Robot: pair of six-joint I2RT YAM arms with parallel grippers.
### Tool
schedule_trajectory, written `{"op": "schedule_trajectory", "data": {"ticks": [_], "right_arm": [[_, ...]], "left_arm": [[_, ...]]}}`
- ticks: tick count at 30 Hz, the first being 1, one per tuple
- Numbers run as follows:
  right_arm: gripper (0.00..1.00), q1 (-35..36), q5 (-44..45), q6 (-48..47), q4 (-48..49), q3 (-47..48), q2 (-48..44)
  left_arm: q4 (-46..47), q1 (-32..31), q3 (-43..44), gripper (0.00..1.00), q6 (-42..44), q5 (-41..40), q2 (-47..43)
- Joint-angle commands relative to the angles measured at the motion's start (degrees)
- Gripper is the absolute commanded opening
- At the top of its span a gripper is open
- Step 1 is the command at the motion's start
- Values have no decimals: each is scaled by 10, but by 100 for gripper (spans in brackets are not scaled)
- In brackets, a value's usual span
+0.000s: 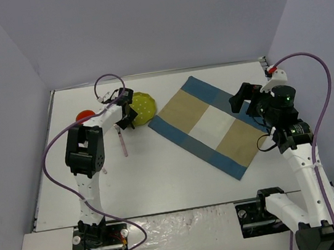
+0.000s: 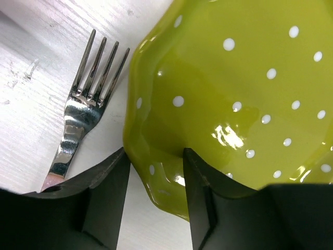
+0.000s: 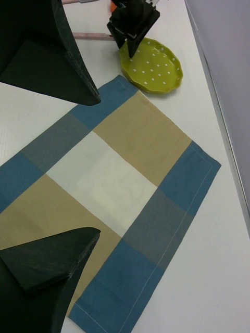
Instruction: Set the dinner table for one person
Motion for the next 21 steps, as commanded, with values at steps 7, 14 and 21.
{"op": "schedule_trajectory", "data": {"ticks": [7, 14, 21], "right_arm": [[100, 6, -18, -2, 32, -1, -14], [100, 6, -27, 2, 31, -2, -11], [100, 5, -33, 6, 32, -4, -8]], "left_arm": [[-12, 6, -6, 0, 25, -40, -46], [5, 26, 17, 0, 46, -25, -111], [20, 33, 55, 0, 84, -12, -162]]}}
